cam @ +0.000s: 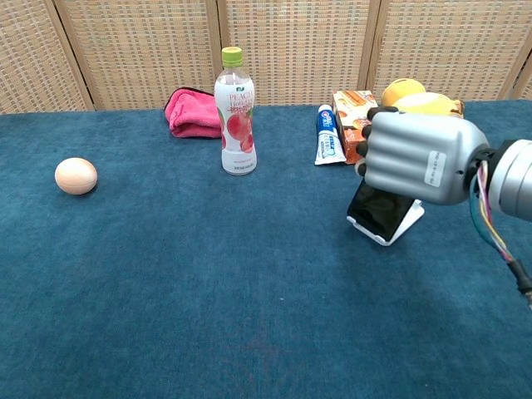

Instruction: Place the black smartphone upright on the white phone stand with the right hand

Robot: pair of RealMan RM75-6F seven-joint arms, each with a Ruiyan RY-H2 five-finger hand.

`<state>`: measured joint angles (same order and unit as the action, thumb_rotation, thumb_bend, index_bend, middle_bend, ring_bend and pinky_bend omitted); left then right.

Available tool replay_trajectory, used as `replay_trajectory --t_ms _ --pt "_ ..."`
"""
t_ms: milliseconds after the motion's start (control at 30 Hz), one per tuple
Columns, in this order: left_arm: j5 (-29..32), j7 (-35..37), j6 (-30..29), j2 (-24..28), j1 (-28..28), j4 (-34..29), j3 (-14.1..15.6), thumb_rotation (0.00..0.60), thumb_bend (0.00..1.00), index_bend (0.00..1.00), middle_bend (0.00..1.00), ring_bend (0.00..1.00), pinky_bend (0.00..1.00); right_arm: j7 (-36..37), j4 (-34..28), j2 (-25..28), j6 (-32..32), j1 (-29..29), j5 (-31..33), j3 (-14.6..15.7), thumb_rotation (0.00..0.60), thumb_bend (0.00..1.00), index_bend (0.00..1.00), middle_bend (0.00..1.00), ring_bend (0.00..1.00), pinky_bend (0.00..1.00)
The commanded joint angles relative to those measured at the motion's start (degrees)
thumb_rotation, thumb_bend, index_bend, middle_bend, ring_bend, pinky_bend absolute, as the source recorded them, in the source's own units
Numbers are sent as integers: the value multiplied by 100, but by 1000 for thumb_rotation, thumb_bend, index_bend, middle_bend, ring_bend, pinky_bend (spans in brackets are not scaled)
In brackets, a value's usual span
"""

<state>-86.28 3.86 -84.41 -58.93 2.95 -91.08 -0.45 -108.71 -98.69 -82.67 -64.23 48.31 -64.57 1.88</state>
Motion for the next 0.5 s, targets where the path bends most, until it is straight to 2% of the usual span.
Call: replay_trajectory --t_ms 33,167,300,400,500 --pt "-6 18 -2 7 -1 3 3 600 0 0 0 0 0 -124 9 -61 -43 49 -3 95 600 680 507 489 415 347" --pt "-6 38 -9 15 -2 -1 -2 600 0 0 0 0 0 -91 18 -121 -87 65 29 126 600 674 505 478 414 347" --pt "-12 39 -8 26 2 -21 -1 600 0 0 0 0 0 -66 14 -141 -154 92 38 141 600 672 423 367 404 347" --pt "-12 36 -5 34 2 -32 1 600 0 0 0 0 0 -47 12 -132 -181 112 22 161 600 672 354 247 315 347" --pt "-14 29 -3 34 3 -35 4 600 0 0 0 0 0 3 16 -128 -208 116 24 187 600 672 346 205 242 343"
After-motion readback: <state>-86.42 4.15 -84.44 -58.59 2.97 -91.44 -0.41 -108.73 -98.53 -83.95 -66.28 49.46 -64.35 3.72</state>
